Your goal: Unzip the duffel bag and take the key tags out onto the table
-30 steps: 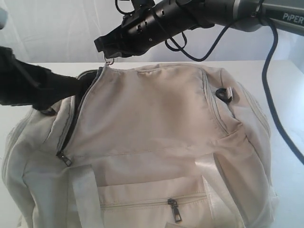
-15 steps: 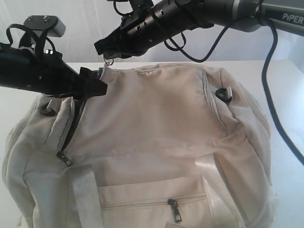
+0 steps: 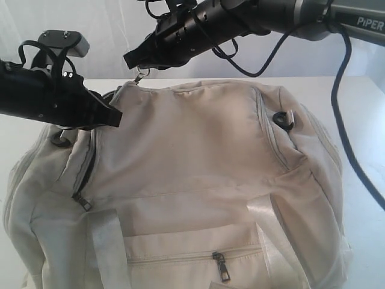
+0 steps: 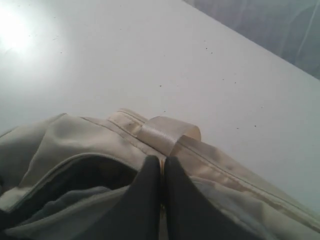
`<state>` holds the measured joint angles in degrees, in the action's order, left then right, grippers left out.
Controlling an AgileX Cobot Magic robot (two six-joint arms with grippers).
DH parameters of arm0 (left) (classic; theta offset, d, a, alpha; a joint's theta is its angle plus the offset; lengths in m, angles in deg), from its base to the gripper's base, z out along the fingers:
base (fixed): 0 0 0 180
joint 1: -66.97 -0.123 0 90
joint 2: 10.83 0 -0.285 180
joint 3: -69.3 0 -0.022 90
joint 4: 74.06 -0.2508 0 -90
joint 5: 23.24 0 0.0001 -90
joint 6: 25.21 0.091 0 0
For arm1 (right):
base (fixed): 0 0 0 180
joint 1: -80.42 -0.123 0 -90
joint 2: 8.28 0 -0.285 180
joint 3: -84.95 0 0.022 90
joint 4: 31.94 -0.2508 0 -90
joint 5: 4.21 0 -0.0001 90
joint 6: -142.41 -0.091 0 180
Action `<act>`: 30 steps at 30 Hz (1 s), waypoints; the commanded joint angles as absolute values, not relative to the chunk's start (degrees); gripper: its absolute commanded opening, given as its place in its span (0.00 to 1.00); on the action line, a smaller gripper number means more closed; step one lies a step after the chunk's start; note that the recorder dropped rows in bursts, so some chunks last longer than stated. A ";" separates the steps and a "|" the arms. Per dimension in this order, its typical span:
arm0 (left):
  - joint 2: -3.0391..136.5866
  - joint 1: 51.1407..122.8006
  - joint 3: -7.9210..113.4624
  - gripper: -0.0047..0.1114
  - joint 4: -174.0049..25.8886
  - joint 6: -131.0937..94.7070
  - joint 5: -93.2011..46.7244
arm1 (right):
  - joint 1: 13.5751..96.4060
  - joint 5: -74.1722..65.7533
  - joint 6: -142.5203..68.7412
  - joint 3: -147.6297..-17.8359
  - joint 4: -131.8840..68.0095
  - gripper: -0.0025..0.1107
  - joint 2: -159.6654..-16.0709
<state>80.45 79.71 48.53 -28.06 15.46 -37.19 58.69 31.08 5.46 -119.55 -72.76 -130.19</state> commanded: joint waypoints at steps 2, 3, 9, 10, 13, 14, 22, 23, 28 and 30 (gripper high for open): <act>79.30 79.52 48.90 0.04 -34.24 9.12 -40.85 | 58.80 27.71 2.95 -119.95 -68.23 0.02 -131.33; 78.93 79.40 48.90 0.04 -35.99 7.40 -40.99 | 58.80 27.47 1.58 -119.95 -66.81 0.02 -131.63; 76.29 76.68 48.90 0.04 -41.65 0.16 -43.57 | 58.80 23.40 -5.44 -119.95 -60.39 0.02 -133.51; 76.12 76.16 48.90 0.04 -41.78 0.16 -44.26 | 58.80 22.61 -6.55 -119.95 -60.28 0.02 -133.97; 75.89 75.62 48.80 0.04 -42.23 0.16 -45.52 | 58.80 22.35 -7.19 -119.95 -60.14 0.02 -134.95; 75.89 75.62 48.80 0.04 -42.23 0.16 -45.65 | 58.80 22.64 -7.33 -119.95 -59.87 0.02 -135.20; 75.89 75.62 48.80 0.04 -42.23 0.16 -45.76 | 61.49 24.39 -14.95 -119.95 -54.13 0.02 -135.46; 75.89 75.62 48.80 0.04 -42.23 0.16 -45.76 | 61.80 25.11 -14.95 -119.95 -54.13 0.02 -135.46; 75.89 75.62 48.80 0.04 -42.23 0.29 -45.74 | 63.82 28.26 -14.95 -119.95 -53.87 0.02 -134.83; 75.89 75.62 48.80 0.04 -42.23 0.29 -45.86 | 64.41 28.70 -14.95 -119.95 -53.87 0.02 -134.18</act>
